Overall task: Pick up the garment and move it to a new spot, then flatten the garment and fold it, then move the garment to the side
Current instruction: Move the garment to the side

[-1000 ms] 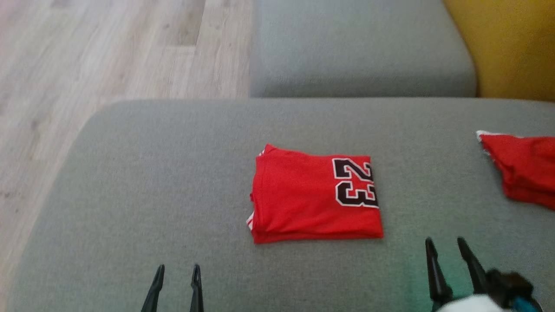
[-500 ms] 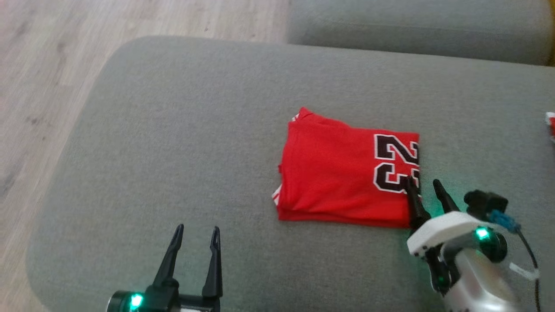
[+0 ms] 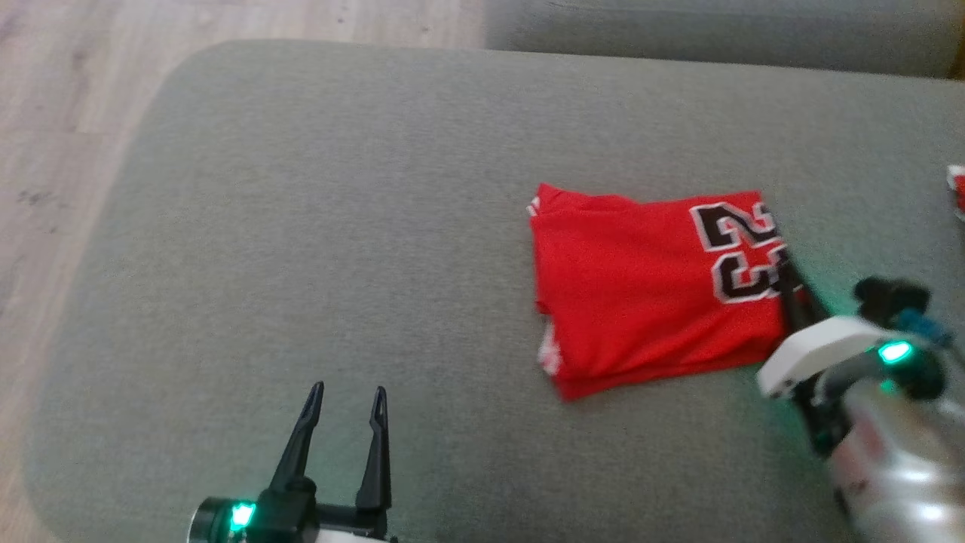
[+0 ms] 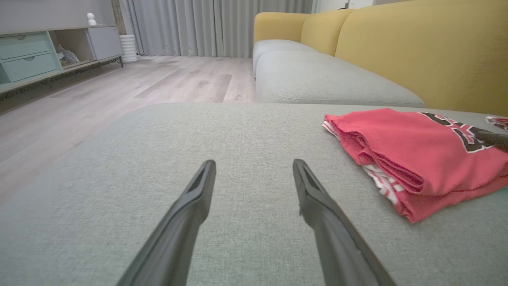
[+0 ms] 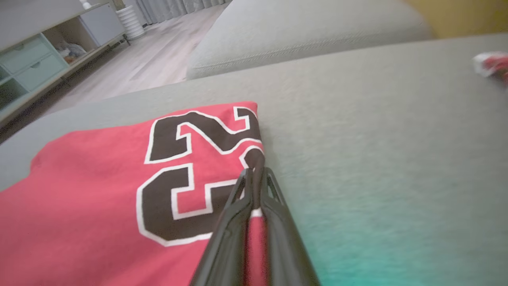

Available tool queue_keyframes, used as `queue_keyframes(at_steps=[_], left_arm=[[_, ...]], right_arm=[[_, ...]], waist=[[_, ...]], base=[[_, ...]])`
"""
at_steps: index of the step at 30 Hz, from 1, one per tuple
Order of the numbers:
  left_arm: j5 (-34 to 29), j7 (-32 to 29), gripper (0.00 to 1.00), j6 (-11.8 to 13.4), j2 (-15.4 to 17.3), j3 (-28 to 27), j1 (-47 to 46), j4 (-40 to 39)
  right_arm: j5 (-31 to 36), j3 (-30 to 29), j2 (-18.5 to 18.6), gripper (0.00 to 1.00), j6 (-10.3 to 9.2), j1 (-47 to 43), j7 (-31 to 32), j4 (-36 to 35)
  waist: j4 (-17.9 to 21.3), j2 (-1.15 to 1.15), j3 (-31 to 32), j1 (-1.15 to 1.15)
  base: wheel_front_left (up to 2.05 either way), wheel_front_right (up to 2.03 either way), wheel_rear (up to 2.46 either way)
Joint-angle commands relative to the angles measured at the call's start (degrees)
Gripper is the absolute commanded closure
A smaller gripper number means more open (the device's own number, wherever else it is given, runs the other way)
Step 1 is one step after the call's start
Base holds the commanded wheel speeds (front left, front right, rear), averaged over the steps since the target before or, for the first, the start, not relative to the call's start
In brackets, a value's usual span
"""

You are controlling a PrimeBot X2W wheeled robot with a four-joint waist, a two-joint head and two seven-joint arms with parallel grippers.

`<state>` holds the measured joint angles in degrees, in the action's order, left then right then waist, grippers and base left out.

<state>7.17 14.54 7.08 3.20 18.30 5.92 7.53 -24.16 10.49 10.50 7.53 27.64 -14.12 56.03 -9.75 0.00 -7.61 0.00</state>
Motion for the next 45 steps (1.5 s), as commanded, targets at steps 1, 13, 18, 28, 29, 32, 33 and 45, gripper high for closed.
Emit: queue_keyframes(at_steps=[1, 13, 18, 28, 29, 32, 33, 45], left_arm=[[0.29, 0.46, 0.00, 0.31, -0.32, -1.98, -2.82, -1.87], [-2.32, 0.46, 0.00, -1.66, -0.04, -2.49, -8.50, -2.06], [-2.89, 0.46, 0.00, -1.94, -0.07, -3.05, -10.82, -1.90], [-0.70, 0.46, 0.00, -1.38, -0.23, -5.13, -10.48, -1.02], [-0.28, 0.46, 0.00, -1.47, -0.24, -5.10, -10.25, -0.48], [1.09, 0.46, 0.00, -0.97, -0.28, -5.19, -9.03, 0.53], [1.34, 0.46, 0.00, -0.76, -0.29, -5.07, -8.44, 0.92], [2.17, 0.46, 0.00, -0.26, -0.31, -6.15, 0.27, 0.78]], right_arm=[[1.30, 0.64, 2.28, 1.00, -0.04, 2.79, -0.83, -1.51], [12.29, -9.75, 15.33, 1.00, -0.04, 14.72, -0.87, -6.37], [17.27, -17.92, 18.50, 0.84, -0.04, 16.48, -0.87, -4.94], [24.91, -20.17, 6.37, 0.00, -0.04, 8.43, -0.87, -19.63], [24.14, -18.67, 5.12, 0.00, -0.04, 6.18, -0.87, -21.47], [21.15, -13.36, 1.85, 0.00, -0.04, -1.24, -0.87, -26.54], [20.18, -11.36, 0.84, 0.00, -0.04, -3.94, -0.87, -28.09], [18.21, -3.54, -5.50, 0.00, -0.04, -27.47, -0.87, -42.02]], waist=[[2.26, 0.00, -1.43, 0.00], [12.39, 0.00, -10.24, 0.00], [14.21, 0.00, -11.67, 0.00], [13.84, 0.00, -4.71, 0.00], [13.36, 0.00, -3.20, 0.00], [11.91, 0.00, 1.86, 0.00], [11.39, 0.00, 3.72, 0.00], [8.50, 0.00, 16.19, 0.00]], base=[[0.00, 0.00, 0.00], [0.00, 0.00, 0.00], [0.00, 0.00, 0.00], [0.00, 0.00, 0.00], [0.00, 0.00, 0.00], [0.00, 0.00, 0.00], [0.00, 0.00, 0.00], [0.00, 0.00, 0.00]])
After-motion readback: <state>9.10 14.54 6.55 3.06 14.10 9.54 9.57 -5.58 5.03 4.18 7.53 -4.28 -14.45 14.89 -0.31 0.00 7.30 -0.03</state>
